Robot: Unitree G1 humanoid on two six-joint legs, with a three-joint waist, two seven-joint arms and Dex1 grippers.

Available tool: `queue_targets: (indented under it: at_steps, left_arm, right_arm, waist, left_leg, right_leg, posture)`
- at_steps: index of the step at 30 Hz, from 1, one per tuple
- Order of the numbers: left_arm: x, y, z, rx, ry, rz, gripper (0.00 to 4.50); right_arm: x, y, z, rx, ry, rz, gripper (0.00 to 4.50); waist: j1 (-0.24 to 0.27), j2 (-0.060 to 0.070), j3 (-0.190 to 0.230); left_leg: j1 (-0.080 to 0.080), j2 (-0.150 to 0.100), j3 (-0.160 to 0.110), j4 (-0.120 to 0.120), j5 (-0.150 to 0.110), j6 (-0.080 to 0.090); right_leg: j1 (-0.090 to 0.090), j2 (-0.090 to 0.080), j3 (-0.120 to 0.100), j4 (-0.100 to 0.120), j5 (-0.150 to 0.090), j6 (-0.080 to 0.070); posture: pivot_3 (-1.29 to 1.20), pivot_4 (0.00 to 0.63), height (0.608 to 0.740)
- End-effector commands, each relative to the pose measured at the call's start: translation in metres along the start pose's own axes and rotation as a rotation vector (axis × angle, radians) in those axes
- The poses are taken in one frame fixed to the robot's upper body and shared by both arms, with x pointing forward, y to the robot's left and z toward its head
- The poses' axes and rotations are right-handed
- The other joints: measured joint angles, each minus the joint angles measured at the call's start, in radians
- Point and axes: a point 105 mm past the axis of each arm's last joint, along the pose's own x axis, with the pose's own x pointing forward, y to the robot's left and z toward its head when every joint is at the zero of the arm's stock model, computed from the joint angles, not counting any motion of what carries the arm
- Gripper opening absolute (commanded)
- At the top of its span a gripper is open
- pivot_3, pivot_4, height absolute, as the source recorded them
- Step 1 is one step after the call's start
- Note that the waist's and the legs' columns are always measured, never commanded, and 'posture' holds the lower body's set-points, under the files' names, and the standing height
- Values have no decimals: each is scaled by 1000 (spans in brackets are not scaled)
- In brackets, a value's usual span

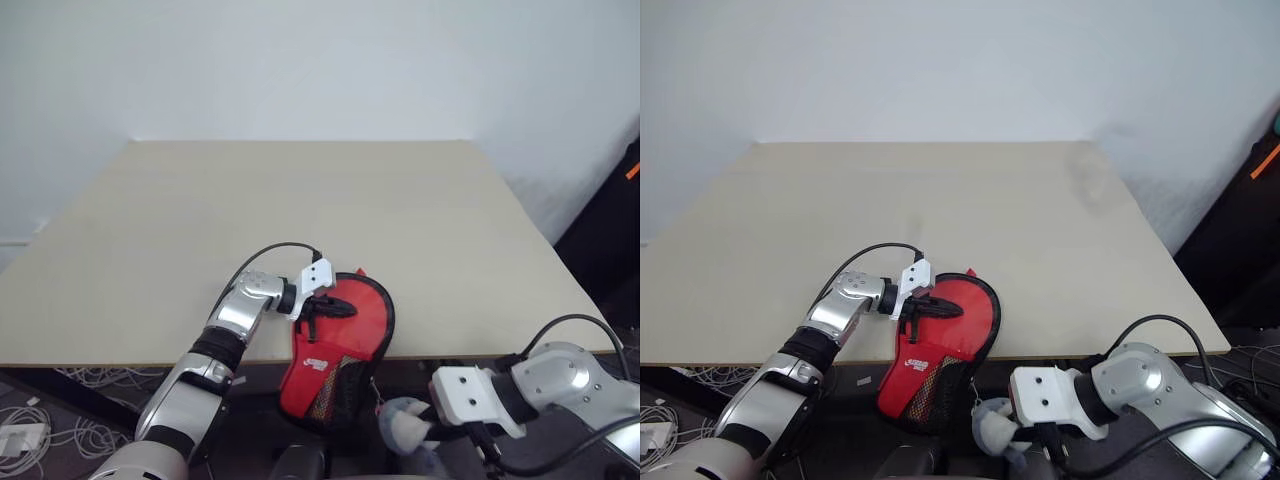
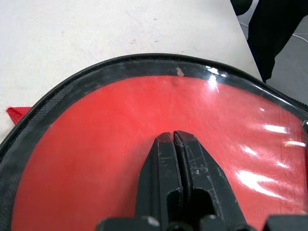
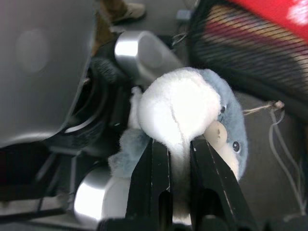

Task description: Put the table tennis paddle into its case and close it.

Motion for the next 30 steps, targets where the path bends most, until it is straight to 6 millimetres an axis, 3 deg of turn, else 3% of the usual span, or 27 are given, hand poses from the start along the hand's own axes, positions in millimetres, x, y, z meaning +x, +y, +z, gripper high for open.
queue_targets:
  at_steps: [1, 6, 14, 15, 21, 24, 25, 26, 30]
  left_arm:
    - [9, -8, -17, -33, 77, -38, 0]
    - [9, -7, -16, -34, 76, -38, 0]
    - [11, -4, -16, -45, 78, -16, 0]
    - [12, -3, -15, -49, 73, -11, 0]
    - [10, 4, -7, -73, 33, 20, 0]
    - [5, 6, -4, -77, 13, 38, 605]
    - [-3, 7, 2, -86, -9, 42, 917]
    - [-11, 8, 8, -91, -35, 57, 1210]
    - [-54, 12, 14, -108, -72, 175, 2667]
  right_arm:
    - [3, 29, 14, -52, -40, 128, 39]
    - [8, 44, 19, -55, -64, 167, 39]
    - [16, 36, 21, -85, -85, 107, 39]
    - [14, 34, 19, -78, -75, 99, 745]
    - [-12, 25, 23, -43, -83, 96, 2785]
    - [-25, 14, 28, -25, -115, 76, 3901]
    - [-35, 0, 31, 9, -157, 26, 4273]
    - [-45, -14, 35, 45, -210, -27, 4499]
    - [-69, -65, 38, 161, -350, -232, 4500]
  waist:
    - [1, 0, 0]
    - [0, 0, -1]
    - [1, 0, -1]
    - [1, 0, -1]
    - [-1, 0, -1]
    - [-2, -1, -1]
    - [-4, -1, 0]
    - [-8, -2, 0]
    - [-23, -4, 2]
  left_leg:
    - [0, 0, 0, 1, -1, 0]
    - [0, 1, 0, 6, -6, -1]
    - [-1, 2, 1, 11, -11, 3]
    - [-1, 2, 1, 11, -11, 3]
    - [-1, 2, 1, 11, -11, 3]
    - [-1, 3, 2, 11, -11, 3]
    - [-1, 3, 2, 11, -11, 3]
    - [-1, 3, 2, 11, -11, 3]
    - [-1, 7, 5, 11, -10, 4]
  right_leg:
    - [1, 0, 0, 0, 0, 1]
    - [4, -1, -1, -6, 1, 3]
    - [5, -4, -2, -11, 2, 6]
    - [5, -4, -2, -11, 2, 6]
    - [6, -3, -2, -11, 3, 6]
    - [6, -3, -2, -11, 3, 7]
    - [6, -3, -3, -11, 3, 7]
    - [6, -3, -3, -11, 3, 7]
    - [2, -2, -5, -10, 7, 6]
  posture:
    - [0, 0, 739]
    - [0, 0, 739]
    - [0, 0, 739]
    - [0, 0, 739]
    - [0, 0, 739]
    - [0, 0, 739]
    - [0, 0, 739]
    - [0, 0, 739]
    - [0, 0, 739]
